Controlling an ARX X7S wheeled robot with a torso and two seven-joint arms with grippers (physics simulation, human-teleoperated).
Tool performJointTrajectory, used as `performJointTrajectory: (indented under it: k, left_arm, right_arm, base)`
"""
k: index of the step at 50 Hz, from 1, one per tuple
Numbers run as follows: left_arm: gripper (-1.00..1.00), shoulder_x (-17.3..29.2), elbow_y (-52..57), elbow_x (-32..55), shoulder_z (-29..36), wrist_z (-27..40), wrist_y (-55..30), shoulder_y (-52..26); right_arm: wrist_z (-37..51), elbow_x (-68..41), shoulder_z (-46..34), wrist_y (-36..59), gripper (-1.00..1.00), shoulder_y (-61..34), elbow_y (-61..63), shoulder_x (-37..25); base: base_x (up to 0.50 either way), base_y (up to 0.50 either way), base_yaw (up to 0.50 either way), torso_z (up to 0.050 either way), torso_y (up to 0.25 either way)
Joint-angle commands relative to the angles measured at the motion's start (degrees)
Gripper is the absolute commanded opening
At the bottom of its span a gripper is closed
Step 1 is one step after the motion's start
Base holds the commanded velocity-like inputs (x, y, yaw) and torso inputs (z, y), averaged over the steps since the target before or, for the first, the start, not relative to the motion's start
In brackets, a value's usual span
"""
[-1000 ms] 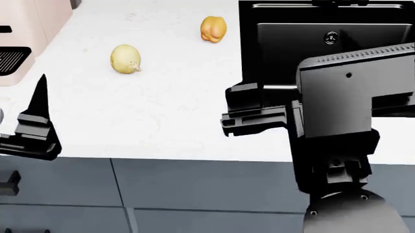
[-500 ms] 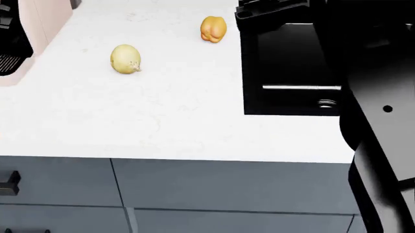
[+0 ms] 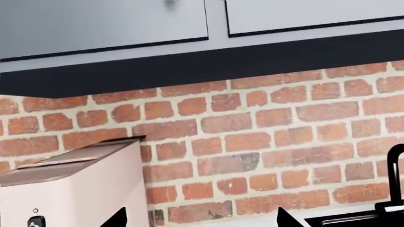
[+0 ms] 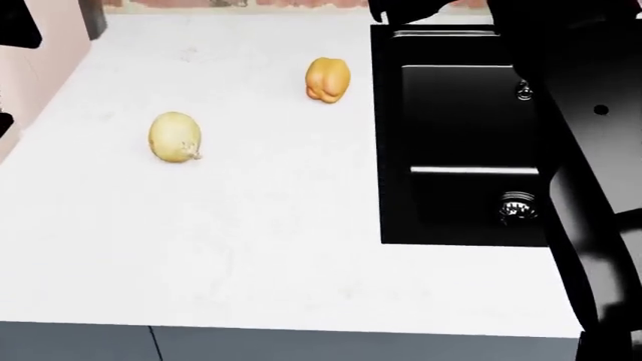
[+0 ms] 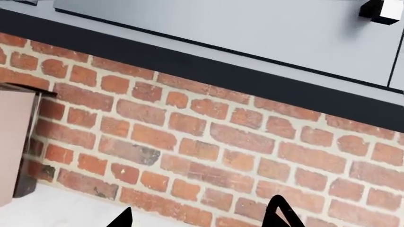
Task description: Place the avocado, onion, tomato and bell pepper on the cutting board.
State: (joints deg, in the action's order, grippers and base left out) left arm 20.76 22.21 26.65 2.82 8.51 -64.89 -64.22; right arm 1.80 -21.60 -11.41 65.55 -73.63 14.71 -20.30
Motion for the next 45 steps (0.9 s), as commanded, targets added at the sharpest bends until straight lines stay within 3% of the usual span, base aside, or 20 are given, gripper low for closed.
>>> performJointTrajectory:
  k: [1,45]
  left_arm:
    - [1.0,0.2,-0.26,0.27,-0.08,0.08,-0.09,-0.63]
    - [1.0,0.89,1.18,1.65,-0.97,0.76,-0.3,0.18]
  right_arm:
    - [-0.01,-0.22,-0.42,0.18,1.0,0.0,-0.08,-0.22]
    - [0.47,-1.63,-1.21,1.26,1.0,1.83,1.76,-0.42]
  base:
    - [0.36,0.0,0.0,0.0,0.0]
    - [0.39,0.02,0.0,0.0,0.001]
